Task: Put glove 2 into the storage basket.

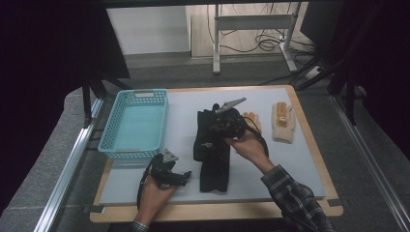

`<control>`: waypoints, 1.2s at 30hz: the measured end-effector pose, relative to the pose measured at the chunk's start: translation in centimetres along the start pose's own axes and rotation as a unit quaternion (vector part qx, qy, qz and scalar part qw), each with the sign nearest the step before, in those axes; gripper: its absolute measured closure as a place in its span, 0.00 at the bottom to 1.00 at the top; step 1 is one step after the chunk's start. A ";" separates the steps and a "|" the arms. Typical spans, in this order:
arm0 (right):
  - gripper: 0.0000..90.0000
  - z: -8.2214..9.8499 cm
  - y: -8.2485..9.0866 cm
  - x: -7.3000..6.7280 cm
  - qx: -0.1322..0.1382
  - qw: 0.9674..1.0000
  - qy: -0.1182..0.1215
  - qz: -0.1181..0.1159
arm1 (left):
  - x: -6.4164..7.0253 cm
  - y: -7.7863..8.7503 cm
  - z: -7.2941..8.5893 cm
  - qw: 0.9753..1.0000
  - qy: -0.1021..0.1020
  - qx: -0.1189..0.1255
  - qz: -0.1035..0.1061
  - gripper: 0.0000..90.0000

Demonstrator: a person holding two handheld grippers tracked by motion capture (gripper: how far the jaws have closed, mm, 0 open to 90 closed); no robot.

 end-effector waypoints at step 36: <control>0.68 9.0 -1.6 -2.7 -0.038 0.999 -0.018 0.015 | -0.1 0.1 0.0 1.000 -0.004 -0.005 0.000 0.04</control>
Point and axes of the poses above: each handheld gripper's, and its own axes: y roughly backward along the jaws, z roughly out of its underside, x roughly to its right, the point moved 3 cm from there along -y, roughly forward along the jaws, and after that the axes turned 4 degrees about z, right-handed, at the moved point
